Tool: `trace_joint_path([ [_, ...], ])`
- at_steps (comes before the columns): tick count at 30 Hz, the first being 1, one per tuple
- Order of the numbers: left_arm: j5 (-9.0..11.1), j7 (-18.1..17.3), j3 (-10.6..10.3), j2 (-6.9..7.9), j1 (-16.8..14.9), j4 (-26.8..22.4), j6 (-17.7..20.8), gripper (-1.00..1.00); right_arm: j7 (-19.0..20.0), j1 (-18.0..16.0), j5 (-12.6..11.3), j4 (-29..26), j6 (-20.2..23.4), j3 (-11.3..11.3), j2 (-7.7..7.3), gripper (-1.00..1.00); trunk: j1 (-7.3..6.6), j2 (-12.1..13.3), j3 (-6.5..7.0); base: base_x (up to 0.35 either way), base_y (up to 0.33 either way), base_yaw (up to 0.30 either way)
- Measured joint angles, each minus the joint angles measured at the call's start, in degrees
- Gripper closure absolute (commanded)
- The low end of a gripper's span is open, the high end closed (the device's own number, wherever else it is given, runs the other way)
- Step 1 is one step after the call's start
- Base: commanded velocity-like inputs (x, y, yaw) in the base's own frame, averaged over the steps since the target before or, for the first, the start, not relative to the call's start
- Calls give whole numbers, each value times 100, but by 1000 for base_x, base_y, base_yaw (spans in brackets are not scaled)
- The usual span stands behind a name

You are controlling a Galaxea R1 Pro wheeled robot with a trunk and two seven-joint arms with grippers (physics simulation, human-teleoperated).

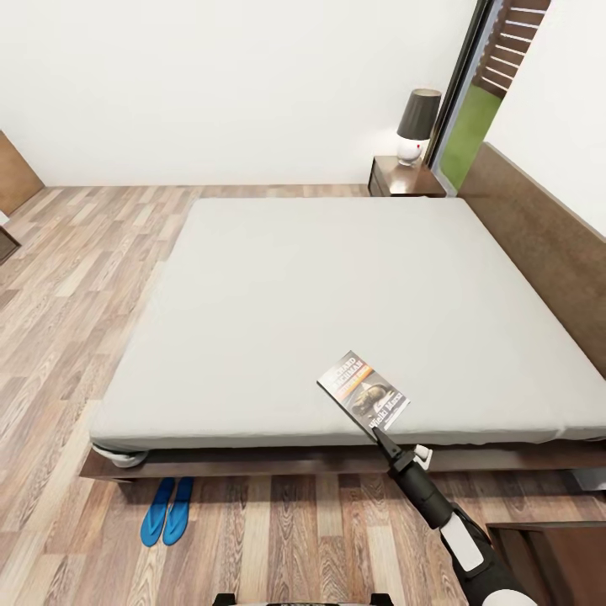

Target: In the bedroom, move the book from the bed onto either nightstand, and place the two sandals side by side next to the bed.

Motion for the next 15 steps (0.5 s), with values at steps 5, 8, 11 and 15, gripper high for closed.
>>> trace_joint_path([
  [5, 8, -203, 3, 2, 0, 3, -13, -100, -1, 0, -1, 0, -1, 1, 1, 100, 0, 0, 0, 0, 0, 0],
  [8, 37, -441, 21, 7, 2, 4, -31, -100, -2, 0, -2, 0, -2, 2, 4, 100, 0, 0, 0, 0, 0, 0],
  [11, 55, -665, 36, 12, 1, 5, -49, -100, 1, 0, -2, 0, -1, 2, 4, 100, 0, 0, 0, 0, 0, 0],
  [15, 81, -1103, 54, 26, 2, 9, -77, -100, 5, 0, 1, 0, -2, -4, -3, 100, 0, 0, 0, 0, 0, 0],
])
